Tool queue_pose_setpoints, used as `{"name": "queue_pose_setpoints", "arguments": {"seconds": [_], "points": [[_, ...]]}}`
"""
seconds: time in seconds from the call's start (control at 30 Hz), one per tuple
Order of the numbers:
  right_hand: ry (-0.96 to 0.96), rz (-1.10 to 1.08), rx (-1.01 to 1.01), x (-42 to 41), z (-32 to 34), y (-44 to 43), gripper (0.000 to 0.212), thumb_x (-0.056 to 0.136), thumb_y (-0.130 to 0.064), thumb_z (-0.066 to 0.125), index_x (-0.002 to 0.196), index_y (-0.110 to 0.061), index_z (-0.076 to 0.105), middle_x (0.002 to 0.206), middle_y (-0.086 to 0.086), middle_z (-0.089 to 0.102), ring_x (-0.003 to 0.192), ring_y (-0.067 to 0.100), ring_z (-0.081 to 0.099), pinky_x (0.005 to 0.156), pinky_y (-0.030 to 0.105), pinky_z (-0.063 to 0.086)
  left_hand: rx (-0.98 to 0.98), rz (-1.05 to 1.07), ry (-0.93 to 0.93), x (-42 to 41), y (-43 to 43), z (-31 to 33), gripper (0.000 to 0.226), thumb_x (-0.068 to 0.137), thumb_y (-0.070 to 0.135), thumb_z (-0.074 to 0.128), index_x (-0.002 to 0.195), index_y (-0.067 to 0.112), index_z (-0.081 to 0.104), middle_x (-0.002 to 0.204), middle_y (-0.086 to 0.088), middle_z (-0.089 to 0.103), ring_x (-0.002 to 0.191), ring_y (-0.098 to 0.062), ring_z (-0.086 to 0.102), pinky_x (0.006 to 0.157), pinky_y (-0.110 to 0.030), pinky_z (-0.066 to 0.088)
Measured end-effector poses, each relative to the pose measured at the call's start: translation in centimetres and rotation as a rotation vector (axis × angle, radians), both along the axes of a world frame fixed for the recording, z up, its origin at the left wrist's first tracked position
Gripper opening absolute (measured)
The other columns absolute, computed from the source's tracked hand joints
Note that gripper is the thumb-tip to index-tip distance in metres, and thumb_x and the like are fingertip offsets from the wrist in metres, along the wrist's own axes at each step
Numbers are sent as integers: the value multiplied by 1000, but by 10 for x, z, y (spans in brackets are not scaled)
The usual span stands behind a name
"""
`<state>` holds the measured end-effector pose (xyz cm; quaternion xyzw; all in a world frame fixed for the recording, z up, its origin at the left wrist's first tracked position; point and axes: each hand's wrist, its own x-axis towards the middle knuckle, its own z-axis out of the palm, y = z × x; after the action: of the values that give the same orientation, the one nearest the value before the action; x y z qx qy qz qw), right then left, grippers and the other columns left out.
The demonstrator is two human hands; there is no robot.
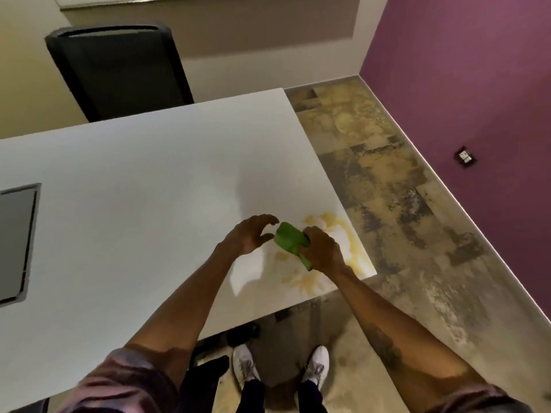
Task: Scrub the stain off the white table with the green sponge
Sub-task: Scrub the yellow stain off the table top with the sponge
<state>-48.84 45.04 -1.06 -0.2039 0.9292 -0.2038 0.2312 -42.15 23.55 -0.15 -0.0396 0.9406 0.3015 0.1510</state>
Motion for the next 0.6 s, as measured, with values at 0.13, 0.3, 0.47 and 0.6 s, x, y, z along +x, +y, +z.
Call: {"name": "queue_pose_setpoints", "arguments": {"seconds": [0.13, 0.3, 0.47, 0.6], "points": [[146, -198, 41, -17, -7, 79, 22, 88, -32, 60, 96, -12, 54, 99, 12, 59, 88, 33, 61, 69, 39, 47, -109, -15, 9, -18, 26, -21, 45, 105, 27, 54, 149, 19, 49, 150, 0, 52, 138, -25, 49, 112, -37, 40], [214, -618, 112, -18, -19, 139, 32, 86, -27, 65, 108, -4, 58, 104, 19, 63, 95, 38, 62, 75, 44, 51, -269, 14, -47, -23, 39, -44, 50, 106, 30, 51, 154, 18, 43, 157, -3, 45, 147, -24, 42, 118, -37, 36], [135, -899, 138, -13, -51, 132, 43, 89, -28, 63, 118, 2, 53, 115, 25, 61, 105, 42, 61, 84, 47, 49, -420, 45, -116, -10, 30, -74, 60, 109, 39, 35, 164, 20, 20, 169, 2, 23, 159, -22, 15, 127, -41, 19], [20, -916, 48, -21, -79, 100, 45, 89, -34, 63, 116, 0, 55, 114, 25, 63, 108, 43, 60, 89, 50, 49, -426, 122, -188, 1, 18, -100, 63, 111, 45, 26, 166, 23, 6, 173, 4, 5, 162, -25, -2, 130, -46, 5]]}}
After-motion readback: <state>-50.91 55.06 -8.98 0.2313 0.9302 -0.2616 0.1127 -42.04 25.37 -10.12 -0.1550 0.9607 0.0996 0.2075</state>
